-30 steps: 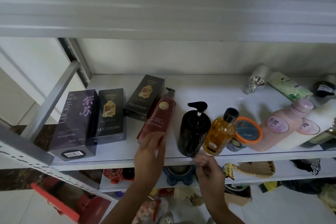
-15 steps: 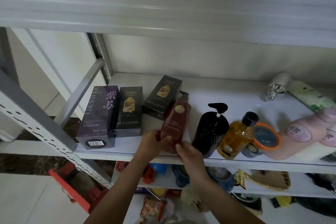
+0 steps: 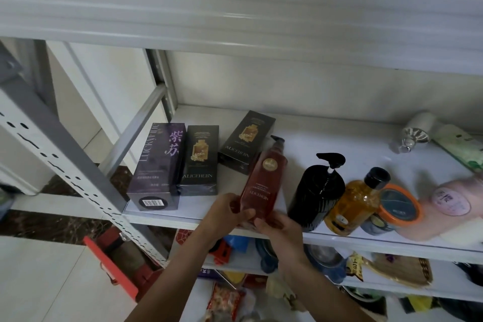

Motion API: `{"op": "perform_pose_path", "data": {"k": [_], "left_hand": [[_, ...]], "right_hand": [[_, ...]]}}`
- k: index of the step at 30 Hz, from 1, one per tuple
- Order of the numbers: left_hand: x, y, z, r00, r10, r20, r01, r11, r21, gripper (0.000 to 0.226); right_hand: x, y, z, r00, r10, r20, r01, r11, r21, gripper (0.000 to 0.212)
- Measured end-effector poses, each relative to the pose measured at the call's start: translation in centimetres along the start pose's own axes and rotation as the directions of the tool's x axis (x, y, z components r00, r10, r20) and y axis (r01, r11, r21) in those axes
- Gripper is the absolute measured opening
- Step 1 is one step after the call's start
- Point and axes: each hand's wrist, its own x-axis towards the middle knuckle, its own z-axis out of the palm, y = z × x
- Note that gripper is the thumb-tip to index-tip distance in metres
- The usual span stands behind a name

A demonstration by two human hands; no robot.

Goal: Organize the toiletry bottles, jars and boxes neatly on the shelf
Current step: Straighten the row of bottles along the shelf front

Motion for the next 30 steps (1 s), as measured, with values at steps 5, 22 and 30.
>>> {"op": "perform_pose_path", "data": {"k": [5,22,30], "left_hand": [[-1.2,-0.6,0.5,0.992,0.103,-0.069,-0.104,0.995,-0.009,0.047],[-0.9,-0.8,1.9,0.952,0.234,-0.2,-0.186,0.955,0.232,0.073],[-0.4,-0.4,3.2,0.932,0.257,-0.257,-0.182,0.942,0.281,0.067]], "right_hand": [[-0.6,0.7,0.0,0.996,-0.085,0.009,0.084,0.996,0.027,0.021],[0.1,1.6,-0.7,0.915,-0.401,-0.041,0.369,0.874,-0.317,0.052],[-0.1,1.9,-0.8,0.903,-0.427,-0.053,0.375,0.84,-0.391,0.063]]}}
